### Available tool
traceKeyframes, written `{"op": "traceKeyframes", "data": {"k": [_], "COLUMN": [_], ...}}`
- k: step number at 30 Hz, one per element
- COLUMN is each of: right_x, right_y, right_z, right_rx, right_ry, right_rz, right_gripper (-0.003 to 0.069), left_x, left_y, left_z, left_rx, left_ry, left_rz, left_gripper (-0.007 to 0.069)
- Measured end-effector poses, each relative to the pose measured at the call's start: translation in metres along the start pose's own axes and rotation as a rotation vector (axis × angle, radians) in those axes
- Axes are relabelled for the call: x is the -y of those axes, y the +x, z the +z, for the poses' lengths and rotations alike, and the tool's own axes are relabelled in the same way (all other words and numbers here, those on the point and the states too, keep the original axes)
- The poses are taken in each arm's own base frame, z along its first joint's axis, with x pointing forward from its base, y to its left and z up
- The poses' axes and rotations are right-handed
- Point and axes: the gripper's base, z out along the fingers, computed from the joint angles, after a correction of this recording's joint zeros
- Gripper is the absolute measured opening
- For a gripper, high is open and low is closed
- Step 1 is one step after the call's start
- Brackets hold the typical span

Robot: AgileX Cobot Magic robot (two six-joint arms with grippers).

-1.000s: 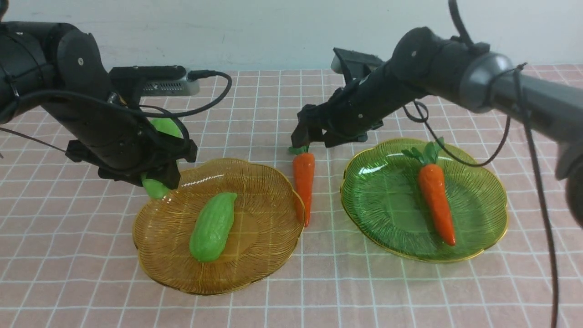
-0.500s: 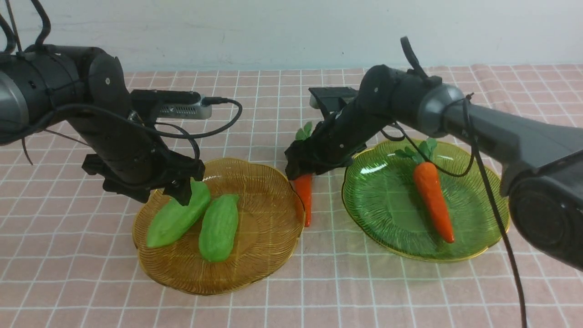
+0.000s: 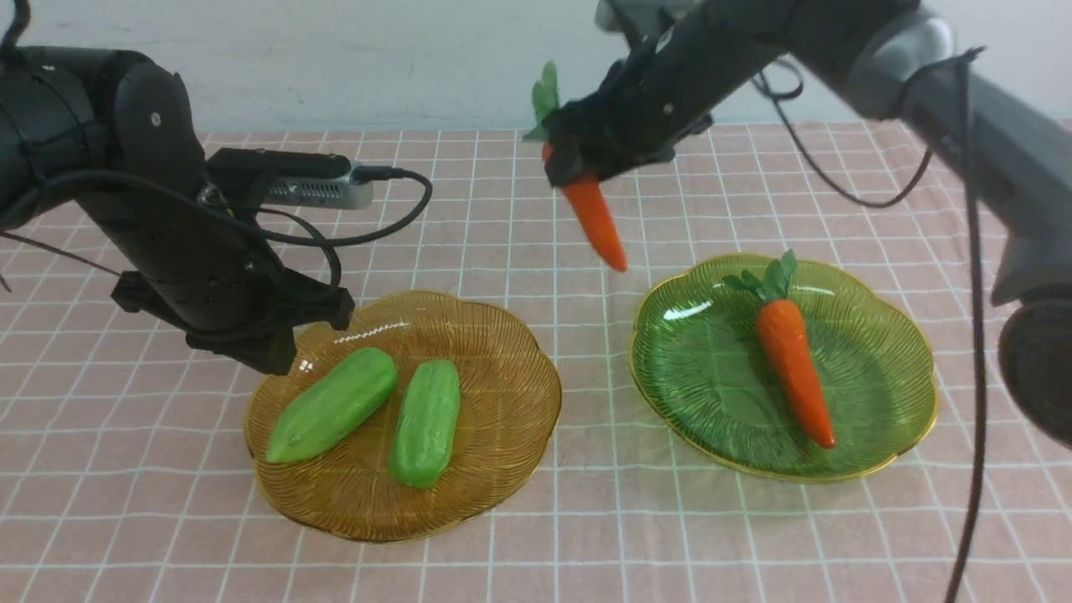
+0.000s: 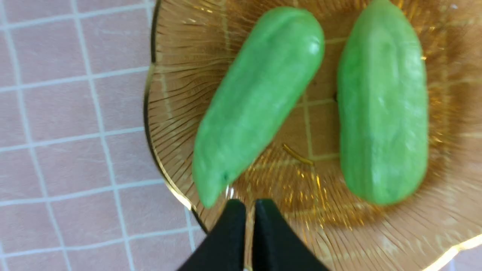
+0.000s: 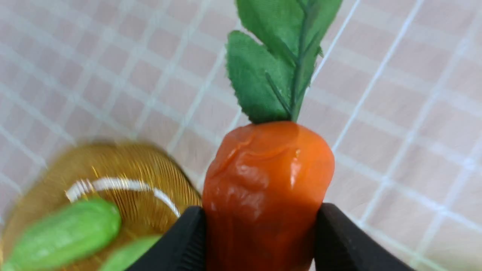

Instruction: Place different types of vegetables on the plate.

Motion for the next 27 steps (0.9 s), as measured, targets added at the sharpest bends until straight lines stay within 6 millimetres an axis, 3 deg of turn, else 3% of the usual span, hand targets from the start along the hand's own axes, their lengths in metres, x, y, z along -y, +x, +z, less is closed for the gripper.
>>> {"op": "traceKeyframes", "data": {"k": [1,2,5,10,16,18,19,24,27], "right_x": [0.000,0.000,-0.001,0.003,0.017,0.023,0.033,0.065,0.071], "right_y": [-0.005,-0.005,-0.010,0.013,0.053,0.068,0.083,0.108,0.111], "right_z": [-0.015,-0.015,-0.055,-0.074,-0.052,-0.037,-0.020,0.020,0.026], "right_rx": [0.027,0.025,0.068,-0.015,-0.193,-0.262,-0.329,-0.444,-0.457], "right_ry": [0.015,0.018,0.088,0.181,0.220,0.225,0.230,0.252,0.261], "right_rz": [0.014,0.017,0.023,0.033,0.070,0.088,0.111,0.177,0.198], "right_gripper": [0.0340,0.0340,0.0340,0.0340,0.0340,0.0340,0.0340,0.0340,0.0366], "left_x": [0.000,0.000,0.003,0.011,0.030,0.036,0.041,0.047,0.046], "left_y": [0.001,0.002,0.010,0.047,0.091,0.103,0.118,0.143,0.153], "left_z": [-0.007,-0.008,-0.038,-0.083,-0.103,-0.104,-0.107,-0.110,-0.110], "left_rx": [0.013,0.015,0.084,0.179,0.212,0.209,0.212,0.211,0.207], "left_ry": [0.001,0.001,0.016,0.086,0.171,0.191,0.212,0.252,0.263], "left_rz": [0.006,0.006,0.024,0.068,0.133,0.163,0.194,0.230,0.227], "left_gripper": [0.0006,0.0006,-0.0003,-0.0003,-0.0003,-0.0003,-0.0003,-0.0003,-0.0003]}}
